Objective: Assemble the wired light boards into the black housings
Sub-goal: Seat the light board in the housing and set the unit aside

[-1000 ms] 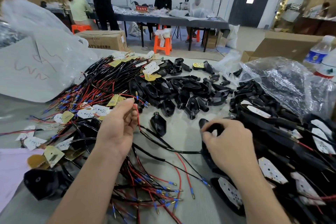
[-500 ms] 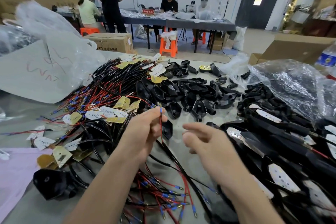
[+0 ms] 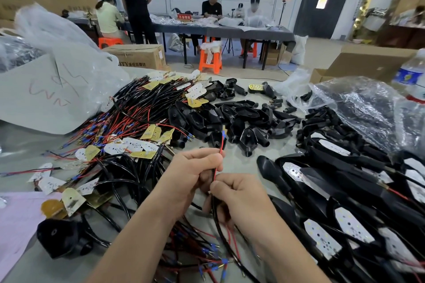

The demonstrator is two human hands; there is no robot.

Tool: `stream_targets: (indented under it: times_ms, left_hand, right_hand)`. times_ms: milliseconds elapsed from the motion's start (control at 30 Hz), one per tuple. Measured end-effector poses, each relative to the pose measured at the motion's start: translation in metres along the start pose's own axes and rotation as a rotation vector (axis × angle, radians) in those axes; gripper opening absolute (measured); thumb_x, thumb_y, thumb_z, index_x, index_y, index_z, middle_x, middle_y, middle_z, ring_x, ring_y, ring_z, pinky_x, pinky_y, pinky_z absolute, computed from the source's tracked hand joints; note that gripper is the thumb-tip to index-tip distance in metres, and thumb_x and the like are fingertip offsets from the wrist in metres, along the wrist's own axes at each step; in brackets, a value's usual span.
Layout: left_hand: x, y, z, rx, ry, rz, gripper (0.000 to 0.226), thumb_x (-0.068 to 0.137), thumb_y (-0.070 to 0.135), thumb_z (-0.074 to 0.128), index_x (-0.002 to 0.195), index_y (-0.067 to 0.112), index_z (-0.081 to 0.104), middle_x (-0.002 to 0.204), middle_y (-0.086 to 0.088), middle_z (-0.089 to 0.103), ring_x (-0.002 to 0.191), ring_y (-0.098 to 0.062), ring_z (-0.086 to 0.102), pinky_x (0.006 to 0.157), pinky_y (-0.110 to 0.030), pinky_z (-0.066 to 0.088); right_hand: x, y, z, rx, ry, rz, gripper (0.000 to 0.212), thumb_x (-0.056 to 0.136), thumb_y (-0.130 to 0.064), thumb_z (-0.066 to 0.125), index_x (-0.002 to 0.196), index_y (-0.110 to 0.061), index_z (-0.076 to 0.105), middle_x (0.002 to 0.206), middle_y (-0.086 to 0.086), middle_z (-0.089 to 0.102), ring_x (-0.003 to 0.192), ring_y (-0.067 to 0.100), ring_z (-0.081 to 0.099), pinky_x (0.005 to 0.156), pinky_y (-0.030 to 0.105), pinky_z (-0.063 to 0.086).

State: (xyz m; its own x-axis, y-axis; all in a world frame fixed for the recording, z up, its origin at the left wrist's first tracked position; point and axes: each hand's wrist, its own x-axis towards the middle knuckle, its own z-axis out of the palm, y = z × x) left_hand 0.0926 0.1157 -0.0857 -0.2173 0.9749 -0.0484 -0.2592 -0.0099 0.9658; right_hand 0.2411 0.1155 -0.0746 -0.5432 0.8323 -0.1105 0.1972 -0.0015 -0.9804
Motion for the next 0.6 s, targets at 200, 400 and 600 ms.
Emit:
stream_targets:
  times_ms: [200, 400, 600]
  left_hand:
    - [0.002, 0.004, -0.012, 0.153, 0.232, 0.062, 0.011, 0.083, 0.013, 0.080, 0.076, 0.021, 0.082, 0.070, -0.008, 0.073, 0.044, -0.009, 0.047, 0.045, -0.015, 0.038]
    - [0.004, 0.001, -0.020, 0.443, 0.480, 0.129, 0.018, 0.079, 0.021, 0.084, 0.072, 0.036, 0.078, 0.067, 0.005, 0.076, 0.052, -0.009, 0.063, 0.061, -0.030, 0.054]
    - [0.004, -0.001, -0.014, 0.767, 0.542, 0.191, 0.014, 0.076, 0.027, 0.081, 0.070, 0.034, 0.071, 0.063, 0.023, 0.070, 0.062, 0.006, 0.065, 0.058, -0.012, 0.040]
  right_hand:
    - [0.008, -0.006, -0.019, -0.241, 0.306, -0.079, 0.024, 0.094, -0.015, 0.060, 0.089, -0.030, 0.077, 0.080, -0.006, 0.077, 0.069, 0.008, 0.070, 0.073, 0.033, 0.059]
    - [0.048, -0.018, -0.013, -0.787, -0.009, -0.160, 0.057, 0.093, 0.001, 0.051, 0.140, -0.030, 0.056, 0.112, -0.009, 0.061, 0.078, -0.004, 0.056, 0.068, 0.003, 0.041]
    - [0.063, 0.004, 0.005, -0.948, -0.024, -0.192, 0.035, 0.089, -0.008, 0.056, 0.118, -0.025, 0.062, 0.111, -0.002, 0.059, 0.104, 0.023, 0.057, 0.085, 0.037, 0.049]
